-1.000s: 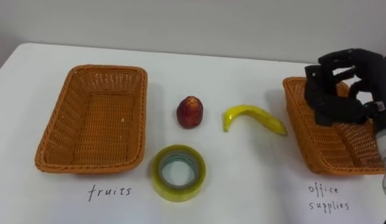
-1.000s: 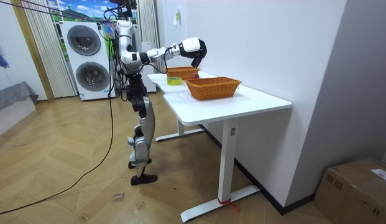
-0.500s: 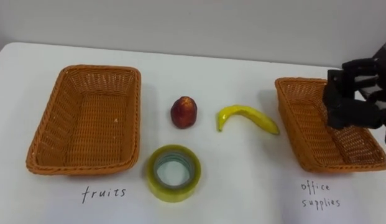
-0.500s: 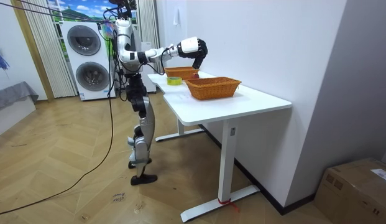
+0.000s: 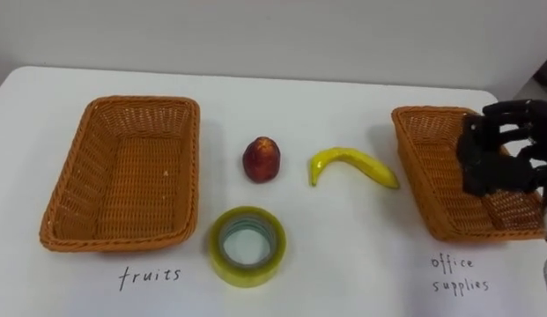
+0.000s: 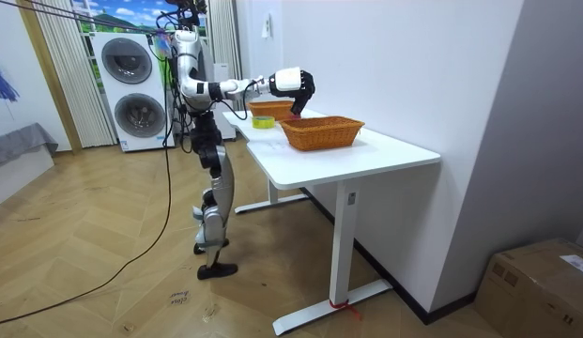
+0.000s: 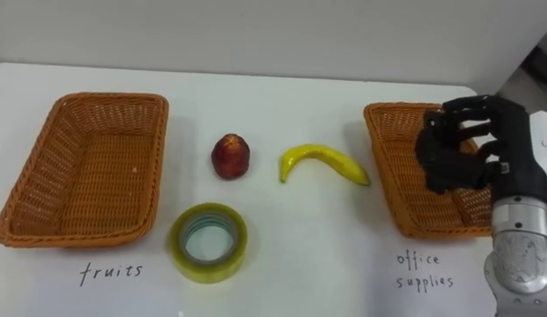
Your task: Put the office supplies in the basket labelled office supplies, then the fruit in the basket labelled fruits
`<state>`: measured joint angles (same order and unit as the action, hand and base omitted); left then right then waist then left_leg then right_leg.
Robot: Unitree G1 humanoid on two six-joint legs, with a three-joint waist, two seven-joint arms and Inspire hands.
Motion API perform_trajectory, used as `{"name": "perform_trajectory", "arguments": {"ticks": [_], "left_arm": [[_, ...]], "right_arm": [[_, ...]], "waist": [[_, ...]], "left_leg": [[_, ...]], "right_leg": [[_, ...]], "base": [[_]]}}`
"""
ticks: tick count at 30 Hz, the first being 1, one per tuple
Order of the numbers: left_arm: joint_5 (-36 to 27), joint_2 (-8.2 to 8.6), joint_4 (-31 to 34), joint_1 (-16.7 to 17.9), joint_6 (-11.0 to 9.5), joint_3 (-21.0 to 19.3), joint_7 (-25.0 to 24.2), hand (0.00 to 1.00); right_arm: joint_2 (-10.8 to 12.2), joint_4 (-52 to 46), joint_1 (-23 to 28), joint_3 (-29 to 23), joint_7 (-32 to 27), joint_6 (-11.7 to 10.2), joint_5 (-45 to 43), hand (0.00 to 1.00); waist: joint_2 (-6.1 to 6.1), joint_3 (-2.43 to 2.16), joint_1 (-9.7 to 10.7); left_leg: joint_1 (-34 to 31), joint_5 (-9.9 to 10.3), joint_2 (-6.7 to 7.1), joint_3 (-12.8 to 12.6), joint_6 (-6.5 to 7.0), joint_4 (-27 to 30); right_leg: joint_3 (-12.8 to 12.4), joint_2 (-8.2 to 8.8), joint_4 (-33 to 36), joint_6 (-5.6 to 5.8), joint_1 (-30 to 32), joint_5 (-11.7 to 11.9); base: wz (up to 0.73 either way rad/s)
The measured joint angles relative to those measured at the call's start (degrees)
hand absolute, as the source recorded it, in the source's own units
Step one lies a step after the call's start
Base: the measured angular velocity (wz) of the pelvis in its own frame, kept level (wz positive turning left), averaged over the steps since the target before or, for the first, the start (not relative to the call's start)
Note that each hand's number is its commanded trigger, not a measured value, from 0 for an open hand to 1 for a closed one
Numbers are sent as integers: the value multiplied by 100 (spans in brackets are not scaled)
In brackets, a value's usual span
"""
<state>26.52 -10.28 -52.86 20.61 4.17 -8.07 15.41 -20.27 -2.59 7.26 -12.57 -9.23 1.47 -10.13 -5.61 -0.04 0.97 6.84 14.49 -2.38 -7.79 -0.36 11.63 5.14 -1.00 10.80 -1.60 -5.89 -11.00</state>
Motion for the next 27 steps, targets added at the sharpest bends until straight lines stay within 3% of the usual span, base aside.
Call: {"name": "perform_trajectory", "arguments": {"ticks": [4, 7, 9, 13, 14, 15, 16, 17, 27], "left_arm": [[0, 0, 0, 0, 6, 4, 0, 0], [0, 0, 0, 0, 6, 6, -2, 0], [0, 0, 0, 0, 6, 6, -2, 0], [-2, 0, 1, 0, 10, 11, -5, 0], [-2, 0, 1, 0, 14, 13, -5, 0], [-2, 0, 2, 0, 22, 20, -5, 0], [-1, 0, 4, 0, 36, 29, -5, 0], [-1, 0, 5, 0, 42, 29, -6, 0], [-1, 0, 26, 0, 52, 31, -6, 0]], "right_arm": [[0, 7, 0, 8, 11, 1, -23, 100], [0, 7, 0, 8, 11, 1, -24, 96], [0, 7, 0, 8, 11, 1, -24, 87], [0, 18, 16, 9, 12, 1, -28, 60], [0, 18, 20, 10, 13, 2, -30, 45], [0, 19, 31, 10, 13, 9, -41, 17], [0, 19, 46, 10, 13, 21, -51, 12], [0, 19, 56, 11, 14, 32, -57, 0], [1, 26, 75, 19, 70, 112, -171, 0]], "waist": [[2, 9, 10], [-5, 16, 10], [-12, 19, 10], [-18, 18, 11], [-19, 18, 11], [-20, 16, 11], [-20, 16, 11], [-20, 16, 11], [-18, 15, 8]], "left_leg": [[5, 0, 1, 0, 0, 2], [10, 0, 2, -1, 0, 1], [11, 0, 2, -1, 0, 0], [10, 0, 3, -1, 0, 0], [10, 0, 3, -2, 0, 0], [10, 0, 3, -1, 0, 0], [10, 0, 3, -1, 0, 0], [10, 0, 3, -2, 0, 0], [65, 0, 5, -8, 0, -10]], "right_leg": [[-5, 0, 0, 0, -5, 0], [-8, 0, -1, 0, -8, 0], [-10, 0, -3, 0, -8, 0], [-11, -1, -9, 0, -9, 0], [-11, -1, -9, 0, -9, 0], [-12, -1, -10, 0, -8, 0], [-12, -1, -11, 0, -8, 0], [-12, -1, -11, 0, -8, 0], [-35, -3, -21, 1, -2, -2]], "base": [[0], [0], [0], [0], [0], [0], [0], [0], [0]]}}
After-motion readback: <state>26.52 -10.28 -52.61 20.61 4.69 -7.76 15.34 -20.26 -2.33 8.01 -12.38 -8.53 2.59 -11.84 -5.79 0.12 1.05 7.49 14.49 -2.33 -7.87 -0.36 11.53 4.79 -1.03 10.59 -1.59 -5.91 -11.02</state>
